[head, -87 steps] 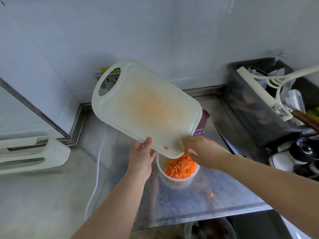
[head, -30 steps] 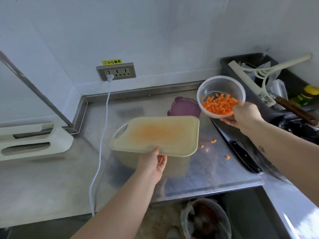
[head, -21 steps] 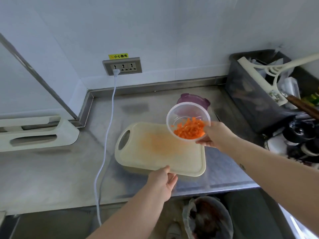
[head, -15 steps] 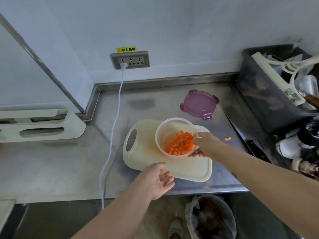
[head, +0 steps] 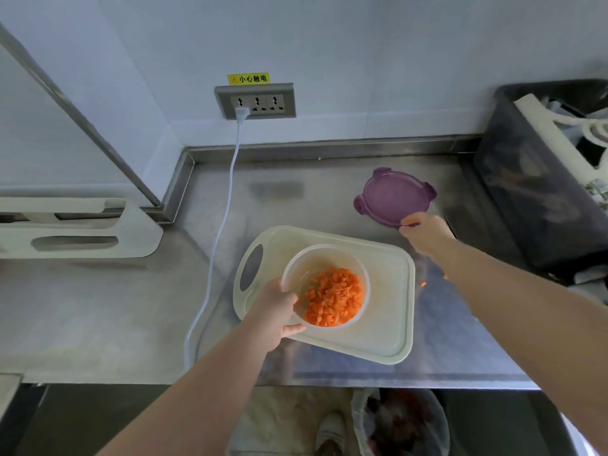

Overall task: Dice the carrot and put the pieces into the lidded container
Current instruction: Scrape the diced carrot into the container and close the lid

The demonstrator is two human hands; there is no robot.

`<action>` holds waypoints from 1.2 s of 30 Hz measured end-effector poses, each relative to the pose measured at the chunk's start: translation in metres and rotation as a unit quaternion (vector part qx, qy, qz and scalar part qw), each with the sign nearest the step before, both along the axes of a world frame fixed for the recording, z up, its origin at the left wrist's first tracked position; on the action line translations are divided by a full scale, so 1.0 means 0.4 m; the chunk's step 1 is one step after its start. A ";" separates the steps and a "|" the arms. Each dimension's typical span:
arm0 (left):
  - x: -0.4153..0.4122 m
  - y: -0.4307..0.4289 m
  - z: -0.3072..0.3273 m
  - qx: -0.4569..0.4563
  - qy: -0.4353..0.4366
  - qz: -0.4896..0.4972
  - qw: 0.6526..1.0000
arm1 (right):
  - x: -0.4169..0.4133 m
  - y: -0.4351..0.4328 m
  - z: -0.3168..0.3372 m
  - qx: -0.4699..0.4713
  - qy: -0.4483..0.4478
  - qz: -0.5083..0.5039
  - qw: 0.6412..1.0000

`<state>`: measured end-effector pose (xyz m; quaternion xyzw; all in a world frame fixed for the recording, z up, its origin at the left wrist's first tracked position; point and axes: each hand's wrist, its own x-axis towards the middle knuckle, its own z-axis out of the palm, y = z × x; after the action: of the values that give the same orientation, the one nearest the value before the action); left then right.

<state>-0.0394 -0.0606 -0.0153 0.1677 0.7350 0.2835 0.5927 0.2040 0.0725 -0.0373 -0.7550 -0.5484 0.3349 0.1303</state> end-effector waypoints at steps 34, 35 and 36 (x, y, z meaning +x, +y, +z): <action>-0.025 0.000 0.006 0.049 0.077 -0.019 0.996 | -0.050 0.013 0.012 0.025 0.355 -0.170 0.919; -0.030 0.001 0.005 0.069 0.091 -0.019 0.993 | -0.052 -0.009 0.041 0.032 0.410 -0.164 0.897; -0.036 0.003 0.008 0.096 0.104 -0.014 0.990 | -0.059 -0.039 0.082 0.030 0.454 -0.141 0.879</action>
<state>-0.0540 -0.0592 -0.0121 0.2630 0.7594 0.3257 0.4980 0.1805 0.0568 -0.0046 -0.5853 -0.3269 0.6025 0.4331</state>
